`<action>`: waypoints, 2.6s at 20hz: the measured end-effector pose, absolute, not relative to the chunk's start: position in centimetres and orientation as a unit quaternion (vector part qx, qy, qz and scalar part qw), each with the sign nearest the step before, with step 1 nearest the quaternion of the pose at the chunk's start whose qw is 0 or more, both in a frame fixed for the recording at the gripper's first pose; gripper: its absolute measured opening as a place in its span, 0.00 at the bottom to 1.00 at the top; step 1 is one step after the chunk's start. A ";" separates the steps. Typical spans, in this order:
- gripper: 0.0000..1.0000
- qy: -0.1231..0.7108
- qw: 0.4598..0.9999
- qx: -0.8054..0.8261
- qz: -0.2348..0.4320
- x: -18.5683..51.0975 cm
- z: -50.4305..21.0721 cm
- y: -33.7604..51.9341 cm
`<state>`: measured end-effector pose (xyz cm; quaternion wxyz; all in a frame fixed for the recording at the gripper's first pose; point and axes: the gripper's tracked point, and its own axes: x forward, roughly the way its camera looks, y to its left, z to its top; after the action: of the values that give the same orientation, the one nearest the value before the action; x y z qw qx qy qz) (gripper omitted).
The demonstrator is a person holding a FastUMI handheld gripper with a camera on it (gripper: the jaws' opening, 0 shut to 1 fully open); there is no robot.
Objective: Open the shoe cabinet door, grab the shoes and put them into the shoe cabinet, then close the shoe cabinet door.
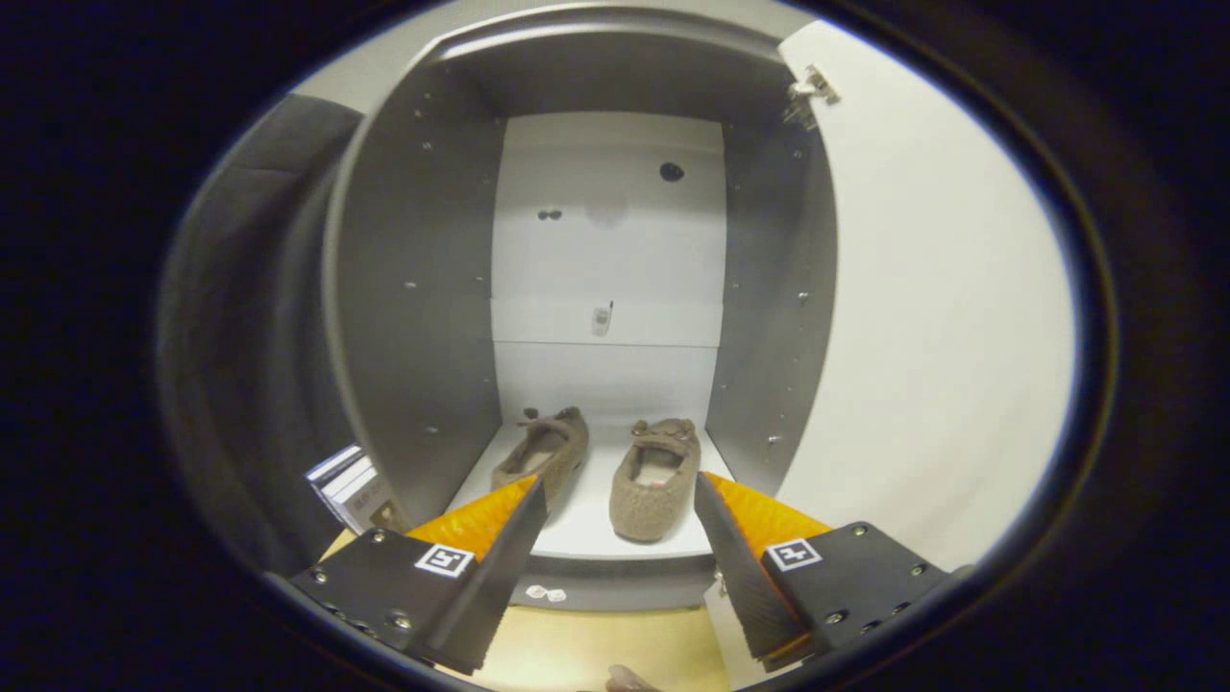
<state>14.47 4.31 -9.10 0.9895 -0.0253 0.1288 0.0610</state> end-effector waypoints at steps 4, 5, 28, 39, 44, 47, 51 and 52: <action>0.95 0.096 0.991 -0.011 0.098 6.9 -6.8 4.6; 0.95 0.091 0.991 -0.007 0.102 5.1 -6.5 4.3; 0.95 0.043 0.993 0.040 -0.097 -12.8 -3.9 -24.3; 0.97 0.065 0.994 0.056 0.063 -3.7 -5.1 -24.4; 0.96 0.065 0.988 0.090 0.112 -3.1 -5.2 -21.2; 0.96 0.054 0.985 0.071 0.148 -3.2 -5.0 -16.7; 0.96 0.050 0.983 0.063 0.168 -2.7 -5.0 -10.8; 0.96 0.046 0.983 0.063 0.164 -2.6 -5.0 -9.6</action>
<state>-2.63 -9.59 -4.98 0.9834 0.0626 0.0464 0.1636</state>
